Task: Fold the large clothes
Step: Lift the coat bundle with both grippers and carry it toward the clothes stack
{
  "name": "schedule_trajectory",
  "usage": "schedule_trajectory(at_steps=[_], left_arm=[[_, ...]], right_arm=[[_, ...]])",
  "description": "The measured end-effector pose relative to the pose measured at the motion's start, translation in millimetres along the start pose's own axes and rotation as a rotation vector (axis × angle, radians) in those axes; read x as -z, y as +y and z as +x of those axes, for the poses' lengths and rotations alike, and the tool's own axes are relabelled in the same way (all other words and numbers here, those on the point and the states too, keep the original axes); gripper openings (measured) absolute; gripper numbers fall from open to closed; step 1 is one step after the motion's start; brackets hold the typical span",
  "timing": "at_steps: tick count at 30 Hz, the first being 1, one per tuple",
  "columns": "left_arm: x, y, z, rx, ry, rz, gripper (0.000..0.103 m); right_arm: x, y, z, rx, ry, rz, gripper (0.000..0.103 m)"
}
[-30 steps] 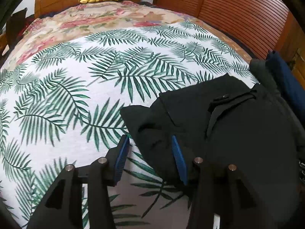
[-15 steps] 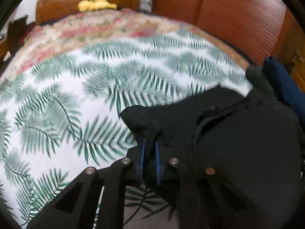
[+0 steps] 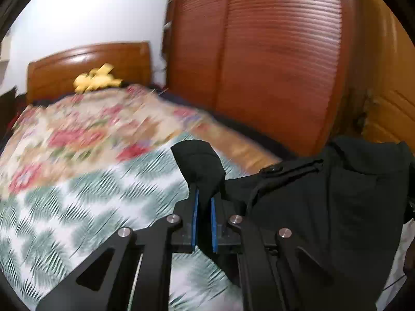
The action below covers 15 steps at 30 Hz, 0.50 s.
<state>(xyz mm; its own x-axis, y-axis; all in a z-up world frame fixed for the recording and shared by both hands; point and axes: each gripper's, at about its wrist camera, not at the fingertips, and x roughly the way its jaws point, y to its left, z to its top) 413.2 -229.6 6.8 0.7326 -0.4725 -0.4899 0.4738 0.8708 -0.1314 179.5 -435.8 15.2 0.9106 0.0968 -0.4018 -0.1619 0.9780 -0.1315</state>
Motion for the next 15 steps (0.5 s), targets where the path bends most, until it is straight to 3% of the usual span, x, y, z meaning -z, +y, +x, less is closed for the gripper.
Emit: schedule_trajectory(at_steps=[4, 8, 12, 15], left_arm=[[-36.6, -68.7, 28.5, 0.076, -0.035, 0.062, 0.004], [-58.7, -116.6, 50.0, 0.156, -0.052, 0.069, 0.004], [-71.5, -145.1, 58.5, 0.224, -0.050, 0.073, 0.004], [-74.1, -165.3, 65.8, 0.226, -0.045, 0.107, 0.004]], right_arm=[[-13.9, -53.8, -27.4, 0.143, -0.006, 0.023, 0.006], [-5.9, -99.7, -40.6, 0.278, 0.031, 0.055, 0.006], [7.2, -129.8, -52.8, 0.372, 0.048, 0.113, 0.006], [10.4, -139.7, -65.9, 0.413, 0.025, 0.141, 0.007]])
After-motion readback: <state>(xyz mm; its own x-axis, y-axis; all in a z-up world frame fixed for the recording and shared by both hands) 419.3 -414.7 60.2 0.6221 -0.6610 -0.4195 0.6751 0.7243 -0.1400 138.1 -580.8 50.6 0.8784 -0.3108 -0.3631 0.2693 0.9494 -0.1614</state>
